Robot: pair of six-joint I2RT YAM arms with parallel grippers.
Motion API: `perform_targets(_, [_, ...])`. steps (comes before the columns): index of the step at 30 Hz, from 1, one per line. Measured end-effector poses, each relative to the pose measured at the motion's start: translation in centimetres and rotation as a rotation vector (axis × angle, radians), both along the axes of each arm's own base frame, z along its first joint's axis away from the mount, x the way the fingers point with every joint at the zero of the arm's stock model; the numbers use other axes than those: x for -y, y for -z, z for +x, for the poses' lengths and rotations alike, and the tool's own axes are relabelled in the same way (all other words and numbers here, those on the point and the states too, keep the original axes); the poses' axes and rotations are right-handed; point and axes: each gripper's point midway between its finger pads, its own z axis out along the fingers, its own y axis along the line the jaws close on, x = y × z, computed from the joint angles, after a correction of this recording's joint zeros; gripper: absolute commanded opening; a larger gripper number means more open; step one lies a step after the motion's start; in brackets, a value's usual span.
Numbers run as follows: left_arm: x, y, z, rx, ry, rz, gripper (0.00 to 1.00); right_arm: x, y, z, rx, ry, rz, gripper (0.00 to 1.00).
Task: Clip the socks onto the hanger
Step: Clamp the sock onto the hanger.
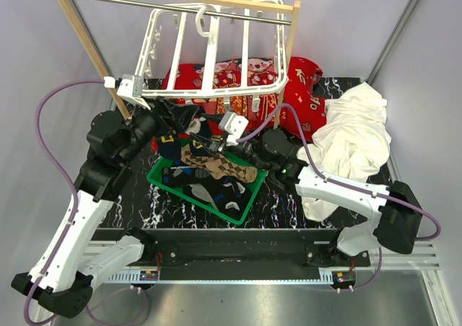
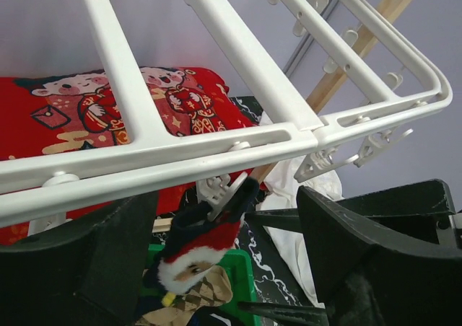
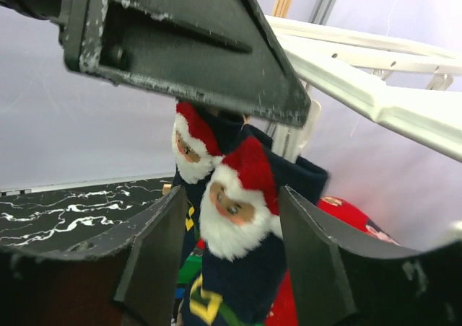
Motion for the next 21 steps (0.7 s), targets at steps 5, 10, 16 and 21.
perform_targets(5, [-0.3,-0.1,0.2,0.005,-0.022,0.002,0.86,1.7,0.3,-0.9,-0.006,0.008,0.000,0.71])
perform_targets(10, [-0.7,-0.1,0.4,0.010,-0.042,0.013,0.88,4.0,-0.1,-1.7,-0.022,0.035,0.012,0.72])
perform_targets(16, [-0.8,0.0,0.6,0.015,-0.052,0.022,0.89,6.7,0.7,-0.9,-0.050,0.149,0.020,0.72])
perform_targets(21, [-1.0,0.2,0.6,0.010,-0.060,0.030,0.89,7.9,1.8,0.4,-0.069,0.239,0.011,0.71])
